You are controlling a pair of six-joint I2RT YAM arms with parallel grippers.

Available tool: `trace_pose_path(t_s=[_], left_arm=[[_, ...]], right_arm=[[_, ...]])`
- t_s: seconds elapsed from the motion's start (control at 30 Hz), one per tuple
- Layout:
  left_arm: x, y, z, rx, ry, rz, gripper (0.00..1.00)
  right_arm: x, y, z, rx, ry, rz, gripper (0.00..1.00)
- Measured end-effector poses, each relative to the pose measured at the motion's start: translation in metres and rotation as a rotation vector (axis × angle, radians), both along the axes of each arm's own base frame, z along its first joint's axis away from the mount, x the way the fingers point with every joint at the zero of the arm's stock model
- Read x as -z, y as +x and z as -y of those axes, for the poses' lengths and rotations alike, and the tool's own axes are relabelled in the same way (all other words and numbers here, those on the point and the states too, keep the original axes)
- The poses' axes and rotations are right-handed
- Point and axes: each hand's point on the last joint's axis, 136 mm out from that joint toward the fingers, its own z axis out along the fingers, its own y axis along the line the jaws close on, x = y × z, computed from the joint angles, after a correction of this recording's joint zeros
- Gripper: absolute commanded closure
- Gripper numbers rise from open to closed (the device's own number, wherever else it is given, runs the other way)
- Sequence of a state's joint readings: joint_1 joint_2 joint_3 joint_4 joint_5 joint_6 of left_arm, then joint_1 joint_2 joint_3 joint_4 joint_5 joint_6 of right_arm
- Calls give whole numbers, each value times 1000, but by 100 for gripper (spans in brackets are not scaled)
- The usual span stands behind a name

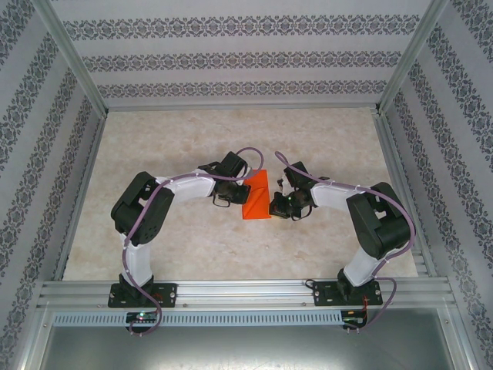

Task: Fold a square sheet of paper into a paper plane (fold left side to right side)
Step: Fold the triangle a second time at the center of the table.

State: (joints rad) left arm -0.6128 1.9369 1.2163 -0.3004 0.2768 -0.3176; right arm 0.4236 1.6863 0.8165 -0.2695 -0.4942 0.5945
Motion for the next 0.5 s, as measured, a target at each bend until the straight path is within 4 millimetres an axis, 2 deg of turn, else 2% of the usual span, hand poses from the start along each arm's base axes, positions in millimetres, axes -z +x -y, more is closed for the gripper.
trace_pose_path(t_s=[0.5], left_arm=[[5,1,1,0,1,-1,99]], right_arm=[[0,0,0,0,0,0,99]])
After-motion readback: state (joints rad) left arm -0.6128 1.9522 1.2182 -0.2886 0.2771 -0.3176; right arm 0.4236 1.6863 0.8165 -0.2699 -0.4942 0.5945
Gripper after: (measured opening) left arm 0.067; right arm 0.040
